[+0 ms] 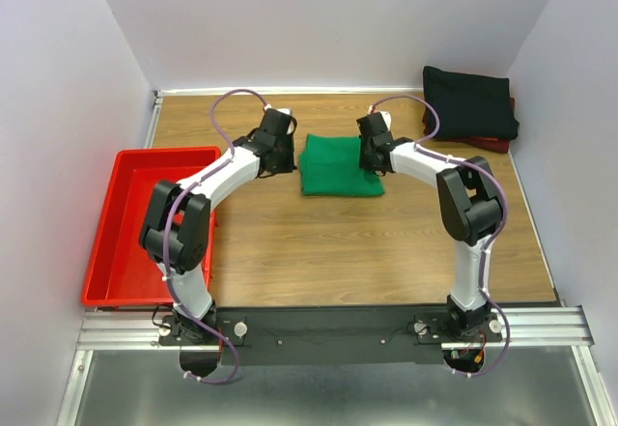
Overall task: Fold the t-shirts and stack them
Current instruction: Neatly place the folded tshirt to the corner
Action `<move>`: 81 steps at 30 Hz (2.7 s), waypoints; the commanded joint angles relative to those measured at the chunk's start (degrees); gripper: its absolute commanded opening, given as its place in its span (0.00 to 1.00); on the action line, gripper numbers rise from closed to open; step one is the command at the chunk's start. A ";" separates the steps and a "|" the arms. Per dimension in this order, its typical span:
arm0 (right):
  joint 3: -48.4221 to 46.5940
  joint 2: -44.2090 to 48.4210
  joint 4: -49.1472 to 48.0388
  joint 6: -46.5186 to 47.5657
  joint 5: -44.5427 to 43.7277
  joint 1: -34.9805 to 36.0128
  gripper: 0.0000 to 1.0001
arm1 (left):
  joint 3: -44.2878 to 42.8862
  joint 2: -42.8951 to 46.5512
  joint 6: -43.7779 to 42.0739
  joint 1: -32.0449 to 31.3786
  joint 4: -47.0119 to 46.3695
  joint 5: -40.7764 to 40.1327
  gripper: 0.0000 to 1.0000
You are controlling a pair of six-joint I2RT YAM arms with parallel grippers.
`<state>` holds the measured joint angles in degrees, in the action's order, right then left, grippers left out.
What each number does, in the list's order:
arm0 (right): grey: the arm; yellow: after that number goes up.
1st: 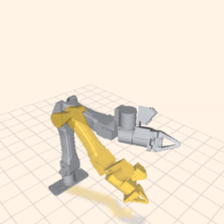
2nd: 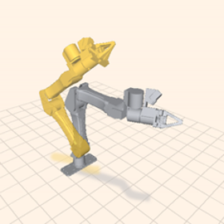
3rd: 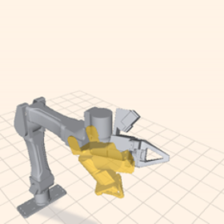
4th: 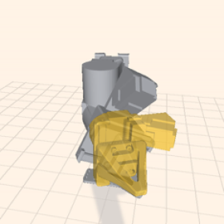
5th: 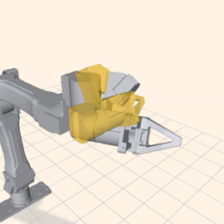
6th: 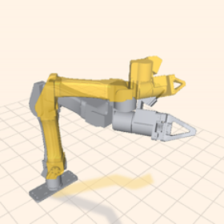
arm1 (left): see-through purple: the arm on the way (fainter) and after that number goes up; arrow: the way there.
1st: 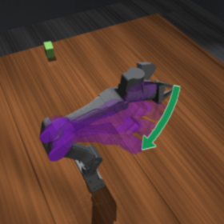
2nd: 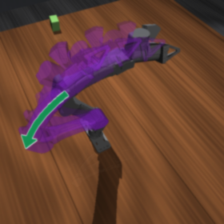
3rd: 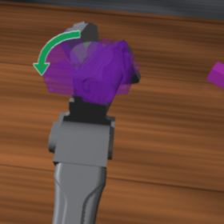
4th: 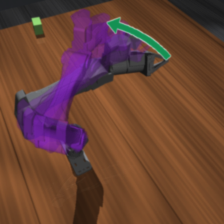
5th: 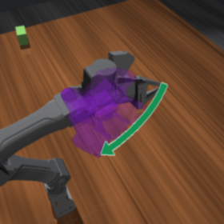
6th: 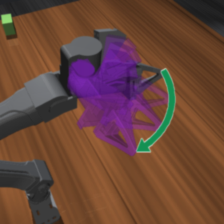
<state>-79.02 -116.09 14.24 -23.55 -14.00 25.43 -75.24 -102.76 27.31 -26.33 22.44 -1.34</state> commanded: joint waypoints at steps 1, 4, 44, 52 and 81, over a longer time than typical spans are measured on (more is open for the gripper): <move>-5.60 -3.60 4.04 7.98 -13.59 -0.29 0.00 | -2.36 3.97 -3.05 0.92 2.87 -2.00 0.00; -10.17 -5.54 4.31 12.47 -19.21 -0.29 0.00 | -2.45 4.41 -3.49 1.01 3.05 -1.91 0.00; -49.11 -13.81 4.31 48.24 -20.01 -13.21 0.00 | 0.71 4.94 -7.97 5.06 -0.73 7.67 0.00; -49.65 -11.61 4.31 49.21 -19.57 -14.09 0.00 | 0.89 4.41 -8.15 5.15 -0.90 8.90 0.00; -48.25 -3.44 4.48 46.84 -12.37 -21.74 0.00 | 1.33 3.36 -7.97 5.15 -1.43 10.84 0.00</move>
<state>-127.33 -122.61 19.86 24.62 -28.77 5.17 -74.74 -99.33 19.92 -21.43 21.96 7.90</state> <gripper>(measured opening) 0.022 0.004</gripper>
